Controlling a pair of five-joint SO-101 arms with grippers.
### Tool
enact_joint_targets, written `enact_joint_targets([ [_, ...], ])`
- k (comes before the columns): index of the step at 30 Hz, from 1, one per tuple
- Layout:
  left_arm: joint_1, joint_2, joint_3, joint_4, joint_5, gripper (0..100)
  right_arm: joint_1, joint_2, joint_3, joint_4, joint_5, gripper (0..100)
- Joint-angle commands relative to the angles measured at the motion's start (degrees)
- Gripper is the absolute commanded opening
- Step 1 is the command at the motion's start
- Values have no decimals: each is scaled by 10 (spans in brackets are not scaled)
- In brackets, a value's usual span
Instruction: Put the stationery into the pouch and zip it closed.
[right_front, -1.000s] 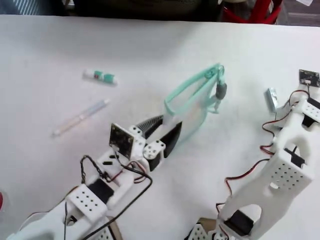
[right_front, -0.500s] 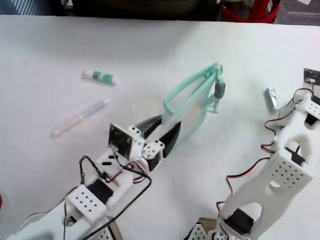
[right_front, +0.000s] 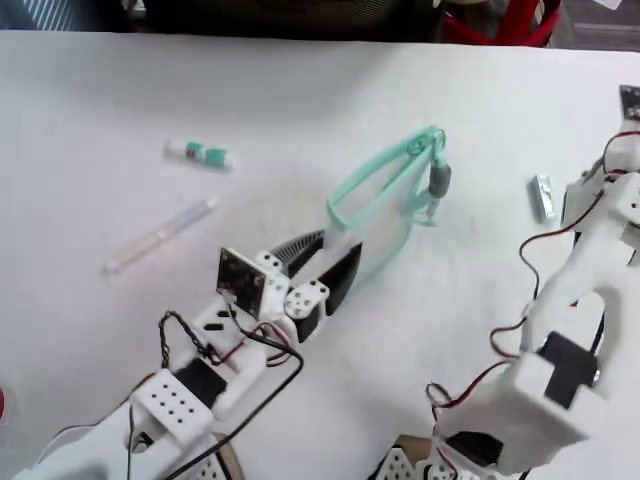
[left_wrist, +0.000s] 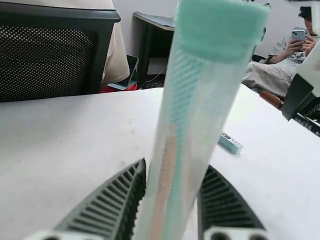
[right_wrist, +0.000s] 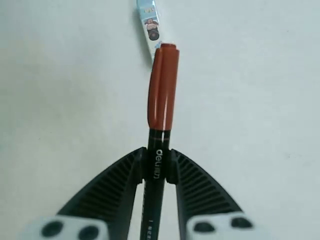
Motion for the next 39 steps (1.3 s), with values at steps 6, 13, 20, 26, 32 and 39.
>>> enact_joint_targets([
  [6, -4, 12, 4, 10, 10, 148, -67, -194, -4, 57, -81, 18],
  [13, -4, 9, 7, 10, 11, 151, -142, -380, 5, 79, -135, 18],
  [20, -4, 8, 8, 10, 11, 151, -294, -568, 171, -28, -129, 18],
  [26, -4, 8, 8, 10, 10, 151, -307, -697, 340, -191, -131, 18],
  [32, -1, 11, 8, 10, 11, 151, -384, -791, 417, -299, -132, 18],
  [39, -1, 11, 6, 10, 11, 151, -539, -770, 461, -412, -129, 17],
])
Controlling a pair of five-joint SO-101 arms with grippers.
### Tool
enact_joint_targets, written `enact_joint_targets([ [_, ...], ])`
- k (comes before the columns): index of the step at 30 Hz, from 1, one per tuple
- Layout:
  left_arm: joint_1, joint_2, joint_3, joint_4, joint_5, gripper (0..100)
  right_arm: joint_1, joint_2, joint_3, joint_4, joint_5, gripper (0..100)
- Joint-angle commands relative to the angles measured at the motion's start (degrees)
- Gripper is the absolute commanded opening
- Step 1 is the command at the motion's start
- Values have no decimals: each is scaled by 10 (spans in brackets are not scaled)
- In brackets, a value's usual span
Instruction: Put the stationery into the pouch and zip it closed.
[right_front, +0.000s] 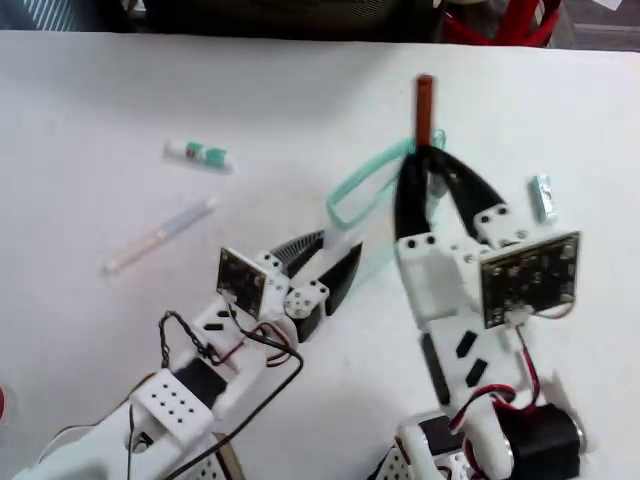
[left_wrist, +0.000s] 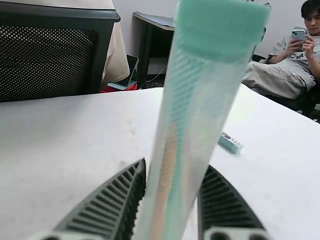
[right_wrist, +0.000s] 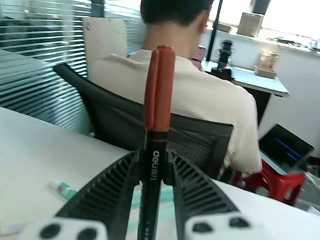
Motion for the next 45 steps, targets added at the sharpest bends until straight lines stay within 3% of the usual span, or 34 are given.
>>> enact_joint_targets([
  [1, -1, 11, 5, 10, 11, 151, -55, 34, 4, -70, -1, 17],
  [6, 0, 9, 5, 10, 11, 151, -76, 99, -37, -171, 0, 17],
  [10, 0, 8, 5, 10, 11, 151, -74, 145, -91, -181, 0, 18],
  [16, -3, 8, 4, 9, 11, 151, -73, 194, -60, -181, 0, 18],
  [30, -4, 8, 4, 7, 11, 151, -22, 69, 100, -182, 0, 18],
  [37, -4, 8, 4, 7, 11, 151, -23, 27, 116, -115, 0, 22],
  [39, -4, 8, 4, 7, 11, 151, -23, 31, 99, -86, 0, 50],
  [43, -4, 8, 4, 8, 11, 151, -25, 32, 65, -43, 0, 214],
  [45, -4, 8, 4, 8, 11, 151, -23, 32, 53, -34, 0, 228],
])
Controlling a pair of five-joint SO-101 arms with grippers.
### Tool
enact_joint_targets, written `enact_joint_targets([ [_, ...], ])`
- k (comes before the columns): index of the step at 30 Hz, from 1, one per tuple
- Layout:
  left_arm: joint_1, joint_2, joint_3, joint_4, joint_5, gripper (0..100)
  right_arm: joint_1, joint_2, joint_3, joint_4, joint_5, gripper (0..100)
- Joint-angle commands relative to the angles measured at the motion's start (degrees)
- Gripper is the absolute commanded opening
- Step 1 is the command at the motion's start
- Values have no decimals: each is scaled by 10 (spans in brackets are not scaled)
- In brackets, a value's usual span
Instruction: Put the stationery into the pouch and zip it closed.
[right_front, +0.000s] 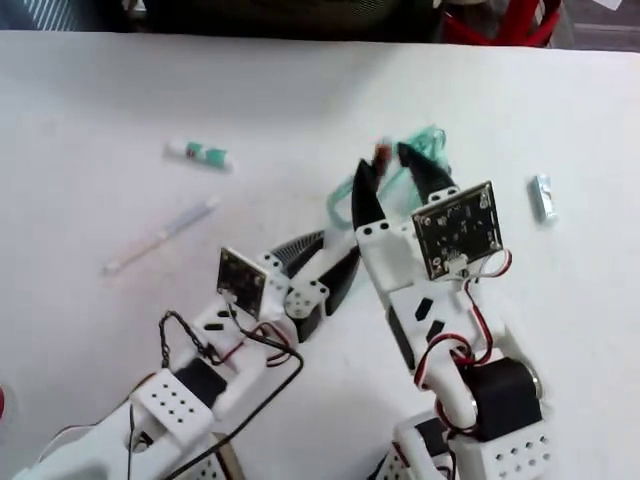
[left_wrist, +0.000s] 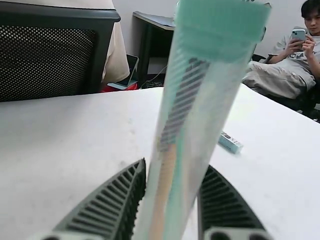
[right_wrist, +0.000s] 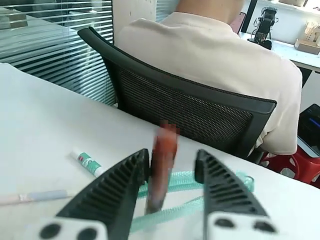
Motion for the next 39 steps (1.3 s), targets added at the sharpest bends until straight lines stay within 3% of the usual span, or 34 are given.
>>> enact_joint_targets([
  [1, -4, 8, 4, 8, 11, 151, 7, -3, -42, 12, 2, 218],
  [8, -4, 8, 4, 8, 11, 151, 65, -2, -48, 7, -2, 193],
  [13, -4, 8, 4, 8, 11, 151, 177, 69, -77, 7, -2, 192],
  [18, -4, 8, 4, 9, 11, 151, 320, 253, -178, 7, -2, 191],
  [23, -4, 8, 4, 9, 11, 151, 403, 487, -300, 28, 2, 191],
  [27, -4, 10, 4, 9, 11, 151, 441, 675, -436, 99, 4, 191],
  [35, -4, 11, 4, 9, 11, 151, 461, 994, -722, 257, 99, 190],
  [39, -4, 11, 4, 9, 11, 151, 480, 1117, -847, 278, 102, 190],
])
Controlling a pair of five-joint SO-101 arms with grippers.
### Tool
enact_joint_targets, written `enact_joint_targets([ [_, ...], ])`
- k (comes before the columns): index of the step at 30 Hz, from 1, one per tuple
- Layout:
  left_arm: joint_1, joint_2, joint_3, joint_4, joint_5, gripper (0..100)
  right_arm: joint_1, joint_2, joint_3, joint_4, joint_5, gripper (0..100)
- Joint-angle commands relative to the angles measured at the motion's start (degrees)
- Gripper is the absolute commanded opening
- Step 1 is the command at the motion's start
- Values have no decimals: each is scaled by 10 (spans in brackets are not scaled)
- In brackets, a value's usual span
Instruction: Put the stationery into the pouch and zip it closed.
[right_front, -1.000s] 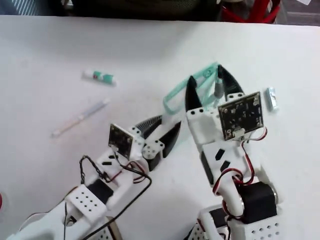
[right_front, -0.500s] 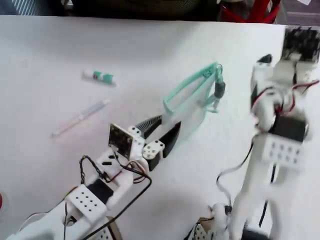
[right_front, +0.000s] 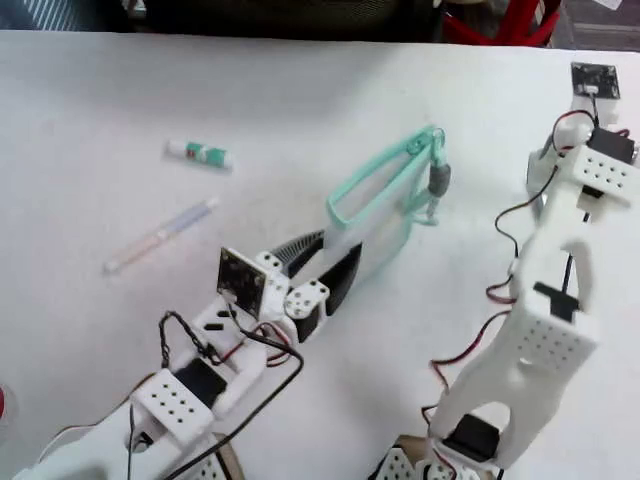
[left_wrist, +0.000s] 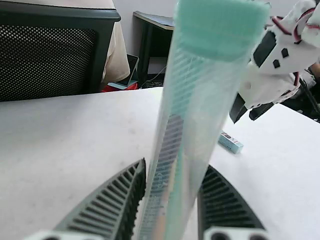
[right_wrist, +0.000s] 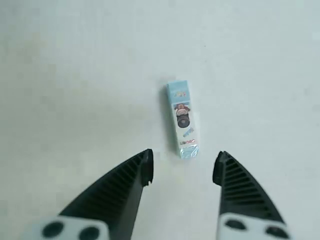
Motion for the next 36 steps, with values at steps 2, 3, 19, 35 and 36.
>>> enact_joint_targets([
  [2, -4, 11, 4, 9, 11, 151, 17, 118, -156, 11, 9, 190],
  [3, -4, 11, 4, 9, 11, 151, 18, 142, -179, 11, 9, 190],
  [19, -3, 11, 4, 9, 9, 151, -9, 338, -418, 64, 10, 58],
  [35, 0, 9, 4, 9, 7, 151, -23, 248, -564, 259, 2, 18],
  [36, 0, 10, 4, 9, 7, 151, -22, 233, -551, 260, -7, 18],
])
